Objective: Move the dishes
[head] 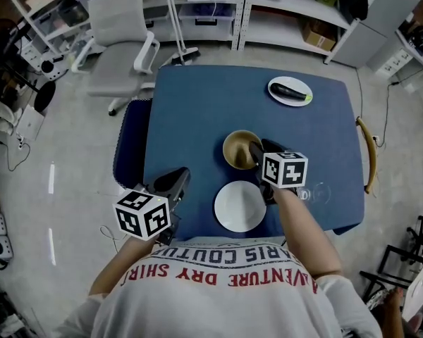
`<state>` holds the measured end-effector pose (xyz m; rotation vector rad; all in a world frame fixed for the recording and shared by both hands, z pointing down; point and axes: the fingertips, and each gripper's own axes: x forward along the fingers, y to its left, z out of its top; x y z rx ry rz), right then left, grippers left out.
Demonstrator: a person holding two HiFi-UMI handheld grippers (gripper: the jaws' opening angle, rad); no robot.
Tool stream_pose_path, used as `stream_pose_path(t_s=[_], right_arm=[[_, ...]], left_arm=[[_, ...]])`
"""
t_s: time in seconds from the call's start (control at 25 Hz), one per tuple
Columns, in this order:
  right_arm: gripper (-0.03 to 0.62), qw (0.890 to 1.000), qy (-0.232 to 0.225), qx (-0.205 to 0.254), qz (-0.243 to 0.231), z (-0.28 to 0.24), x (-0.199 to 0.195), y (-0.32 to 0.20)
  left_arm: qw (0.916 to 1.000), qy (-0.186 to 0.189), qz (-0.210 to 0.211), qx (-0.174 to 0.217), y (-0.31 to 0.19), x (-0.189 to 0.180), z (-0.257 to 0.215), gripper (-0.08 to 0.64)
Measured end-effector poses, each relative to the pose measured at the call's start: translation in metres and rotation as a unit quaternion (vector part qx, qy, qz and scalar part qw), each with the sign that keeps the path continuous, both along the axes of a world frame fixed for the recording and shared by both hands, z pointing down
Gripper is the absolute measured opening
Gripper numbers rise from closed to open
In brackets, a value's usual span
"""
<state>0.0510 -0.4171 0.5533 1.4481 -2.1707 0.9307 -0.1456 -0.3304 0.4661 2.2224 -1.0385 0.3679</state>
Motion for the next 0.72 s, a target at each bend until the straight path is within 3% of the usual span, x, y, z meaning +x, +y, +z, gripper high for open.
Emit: stream_pose_path(t_s=[0.04,0.16,0.4,0.56,0.72], right_arm=[[0.192,1.0,0.002,0.005,-0.001,-0.002,0.0,0.0],[0.247,0.999,0.016,0.042,-0.008,-0.018,0.0,0.002],[0.253,0.992,0.019,0.122,-0.036,-0.068,-0.007,0.029],[0.253,0.977,-0.009,0.199,-0.071,-0.122,-0.017,0.066],[0.248,0.954,-0.032,0.269,-0.128,-0.172,-0.026,0.113]], left_arm=[[1.0,0.0,0.0,0.001,0.002,0.001,-0.001,0.028],[1.0,-0.001,0.0,0.004,0.01,0.004,-0.005,0.028],[0.9998,0.004,-0.001,0.022,0.036,0.01,-0.021,0.028],[0.9989,0.016,0.002,0.045,0.056,0.018,-0.043,0.028],[0.997,0.027,0.004,0.073,0.076,0.028,-0.068,0.028]])
